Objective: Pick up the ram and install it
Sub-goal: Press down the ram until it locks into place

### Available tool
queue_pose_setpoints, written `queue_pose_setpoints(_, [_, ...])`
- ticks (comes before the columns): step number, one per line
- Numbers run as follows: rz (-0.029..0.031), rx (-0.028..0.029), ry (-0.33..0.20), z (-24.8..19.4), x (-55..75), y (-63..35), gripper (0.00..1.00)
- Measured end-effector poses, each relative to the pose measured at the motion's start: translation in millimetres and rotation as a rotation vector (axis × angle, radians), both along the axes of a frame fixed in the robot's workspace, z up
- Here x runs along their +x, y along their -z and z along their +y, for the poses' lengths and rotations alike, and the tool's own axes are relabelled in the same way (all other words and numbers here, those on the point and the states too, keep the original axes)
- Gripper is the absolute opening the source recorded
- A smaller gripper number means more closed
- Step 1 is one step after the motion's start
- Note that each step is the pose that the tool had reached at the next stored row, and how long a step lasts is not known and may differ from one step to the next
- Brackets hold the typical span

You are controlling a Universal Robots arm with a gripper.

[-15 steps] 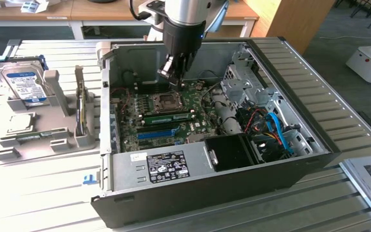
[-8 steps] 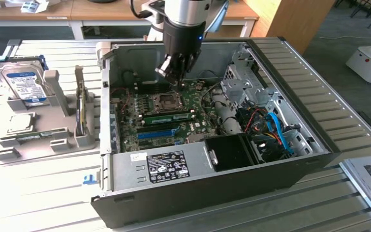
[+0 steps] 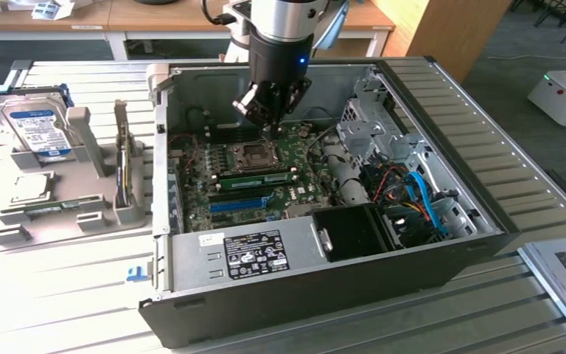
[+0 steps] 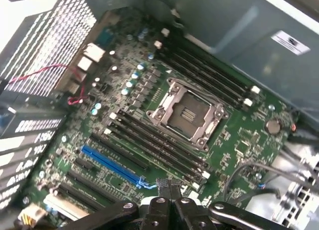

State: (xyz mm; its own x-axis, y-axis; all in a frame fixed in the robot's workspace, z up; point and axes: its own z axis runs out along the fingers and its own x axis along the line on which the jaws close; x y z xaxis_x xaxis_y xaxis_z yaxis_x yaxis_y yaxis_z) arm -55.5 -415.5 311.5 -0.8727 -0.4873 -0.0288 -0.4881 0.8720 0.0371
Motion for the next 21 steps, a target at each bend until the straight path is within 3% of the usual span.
queue_pose_setpoints(21, [0.0000, 0.0000, 0.383, 0.0, 0.0, 2.9, 0.10])
